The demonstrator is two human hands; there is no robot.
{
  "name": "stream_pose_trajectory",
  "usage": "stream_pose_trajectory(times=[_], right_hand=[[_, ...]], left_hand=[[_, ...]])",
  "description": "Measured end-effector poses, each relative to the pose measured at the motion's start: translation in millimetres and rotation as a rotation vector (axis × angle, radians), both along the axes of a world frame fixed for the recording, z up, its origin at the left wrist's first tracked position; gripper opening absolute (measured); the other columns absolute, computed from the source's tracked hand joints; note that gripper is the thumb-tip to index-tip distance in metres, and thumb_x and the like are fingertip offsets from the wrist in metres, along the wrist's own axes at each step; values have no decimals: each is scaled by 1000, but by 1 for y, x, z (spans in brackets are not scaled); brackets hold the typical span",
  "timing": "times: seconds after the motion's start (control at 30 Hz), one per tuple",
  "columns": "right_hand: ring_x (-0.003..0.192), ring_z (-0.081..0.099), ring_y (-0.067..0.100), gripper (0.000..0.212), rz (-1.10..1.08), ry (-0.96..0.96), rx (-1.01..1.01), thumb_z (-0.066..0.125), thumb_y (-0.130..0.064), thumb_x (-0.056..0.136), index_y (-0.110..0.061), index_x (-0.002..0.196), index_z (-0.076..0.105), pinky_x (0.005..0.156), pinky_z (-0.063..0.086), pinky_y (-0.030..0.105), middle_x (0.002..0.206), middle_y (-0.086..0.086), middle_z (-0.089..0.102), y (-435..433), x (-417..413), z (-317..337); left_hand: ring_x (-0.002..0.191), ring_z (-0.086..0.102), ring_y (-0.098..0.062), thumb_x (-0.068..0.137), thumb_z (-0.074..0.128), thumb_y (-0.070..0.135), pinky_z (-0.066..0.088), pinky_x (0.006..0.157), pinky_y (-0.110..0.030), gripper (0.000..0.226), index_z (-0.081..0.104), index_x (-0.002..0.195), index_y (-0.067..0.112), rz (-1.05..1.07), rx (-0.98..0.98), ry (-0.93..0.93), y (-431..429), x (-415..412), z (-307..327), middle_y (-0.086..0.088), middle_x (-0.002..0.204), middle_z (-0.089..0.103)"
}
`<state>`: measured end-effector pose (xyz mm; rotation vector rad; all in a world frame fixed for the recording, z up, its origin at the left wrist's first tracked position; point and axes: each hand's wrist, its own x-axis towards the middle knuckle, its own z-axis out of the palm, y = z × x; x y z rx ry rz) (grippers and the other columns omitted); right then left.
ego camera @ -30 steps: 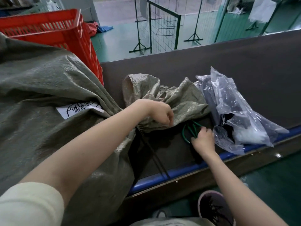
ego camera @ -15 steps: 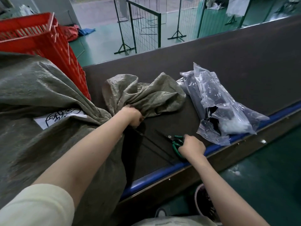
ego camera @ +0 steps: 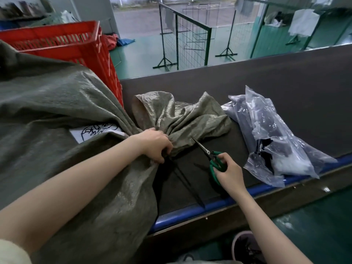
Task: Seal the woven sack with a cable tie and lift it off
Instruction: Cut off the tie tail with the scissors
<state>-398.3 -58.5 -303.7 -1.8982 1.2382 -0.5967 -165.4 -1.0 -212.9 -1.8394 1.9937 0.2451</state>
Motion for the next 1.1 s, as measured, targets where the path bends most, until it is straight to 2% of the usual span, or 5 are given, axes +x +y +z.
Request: stream_pose_trajectory(times=[0.17,0.4,0.67,0.87,1.1], right_hand=[[84,61,14,42,75,165,-193,77,-49,65,-24,97,63,87,47,34,85,-9,64,-7,8,8],[111,59,19,62,303,391,-493,65,-67,63,-24,108,58,94,35,31,108,-3,67,-31,30,30],[120,52,23,73,465,561,-609,58,-73,65,-24,118,51,100,33,36,121,3,62,-49,64,51],[116,56,19,70,515,539,-661,55,-75,65,-25,114,55,95,33,34,114,-3,66,-53,75,41],[98,66,19,62,555,442,-720,56,-75,65,-23,97,60,85,35,34,96,-5,73,-57,81,40]], left_hand=[[99,65,-23,85,56,41,51,84,-32,28,70,97,19,219,-234,187,6,16,22,-2,101,72],[96,67,-21,83,64,37,51,85,-29,29,74,99,14,407,-371,340,12,33,38,-6,96,75],[95,65,-24,81,66,39,52,86,-39,36,73,96,7,424,-343,318,5,34,38,-11,95,73],[92,64,-23,82,66,32,49,78,-27,29,74,93,7,446,-366,362,0,31,38,-11,94,72],[97,65,-26,80,69,30,52,87,-35,33,74,99,4,486,-384,410,-4,31,35,-14,100,72]])
